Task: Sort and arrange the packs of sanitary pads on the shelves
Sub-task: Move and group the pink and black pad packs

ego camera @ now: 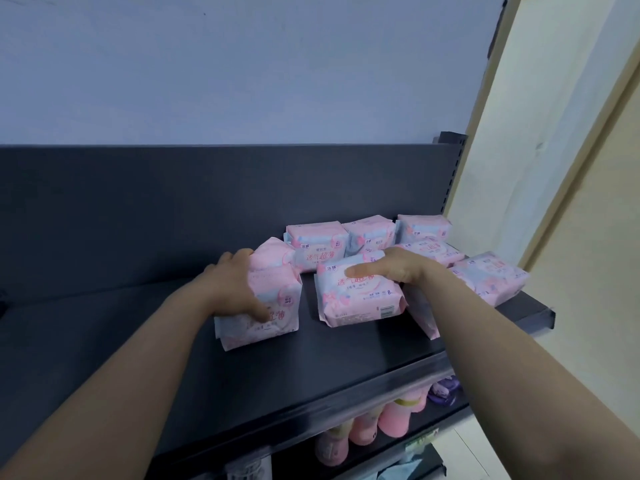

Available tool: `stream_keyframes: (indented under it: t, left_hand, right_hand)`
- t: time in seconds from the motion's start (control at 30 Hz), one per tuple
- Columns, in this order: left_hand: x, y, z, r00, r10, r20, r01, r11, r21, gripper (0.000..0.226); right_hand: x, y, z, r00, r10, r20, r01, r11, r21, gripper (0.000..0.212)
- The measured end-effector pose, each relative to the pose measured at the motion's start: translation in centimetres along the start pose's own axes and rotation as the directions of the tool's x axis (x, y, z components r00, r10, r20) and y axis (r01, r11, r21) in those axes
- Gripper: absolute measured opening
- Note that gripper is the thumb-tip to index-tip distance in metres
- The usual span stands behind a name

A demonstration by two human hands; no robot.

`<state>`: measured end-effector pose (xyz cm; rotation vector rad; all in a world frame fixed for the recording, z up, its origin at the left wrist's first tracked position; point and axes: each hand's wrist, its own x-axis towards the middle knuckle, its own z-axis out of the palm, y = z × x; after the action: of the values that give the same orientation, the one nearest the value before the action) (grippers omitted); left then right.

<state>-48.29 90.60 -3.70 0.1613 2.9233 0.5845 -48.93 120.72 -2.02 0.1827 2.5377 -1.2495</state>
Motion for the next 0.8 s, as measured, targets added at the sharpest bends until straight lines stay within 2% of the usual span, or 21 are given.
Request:
stream_keyframes:
  t: [0.13, 0.33, 0.47, 0.6, 0.7, 0.8]
  left_hand:
    - [-0.7, 0.3, 0.4, 0.998, -0.058, -0.029, 0.057, 0.998, -0.033, 0.122]
    - [-2.3, 0.6, 1.2, 0.991, -0.098, -0.086, 0.088, 0.99, -0.114, 0.122]
    - [-3.6, 0.9, 1.6, 0.987, -0.109, -0.117, 0.09, 0.983, -0.158, 0.119]
    - [-4.6, 1.3, 1.6, 0.984, -0.13, -0.124, 0.114, 0.984, -0.134, 0.119]
    - [-5.1, 1.8, 1.9, 0.978, -0.146, -0.149, 0.127, 0.983, -0.131, 0.124]
    - [-5.4, 2.0, 2.4, 0.953, -0.173, -0.248, 0.101, 0.956, -0.276, 0.128]
  right_hand:
    - [0.2, -0.2, -0.3, 1.0, -0.026, 0.002, 0.026, 0.997, -0.071, 0.07]
    - [0.0, 0.7, 0.5, 0.981, -0.164, -0.104, 0.142, 0.972, -0.188, 0.11]
    - [-0.8, 1.3, 1.1, 0.937, -0.311, -0.159, 0.282, 0.942, -0.18, 0.095]
    - [-1.5, 1.5, 3.0, 0.89, -0.378, -0.256, 0.371, 0.925, -0.079, 0.094]
    - [-1.3, 1.7, 4.2, 0.868, -0.399, -0.296, 0.376, 0.917, -0.133, 0.081]
    - [-1.1, 2.1, 4.4, 0.891, -0.364, -0.271, 0.32, 0.927, -0.194, 0.078]
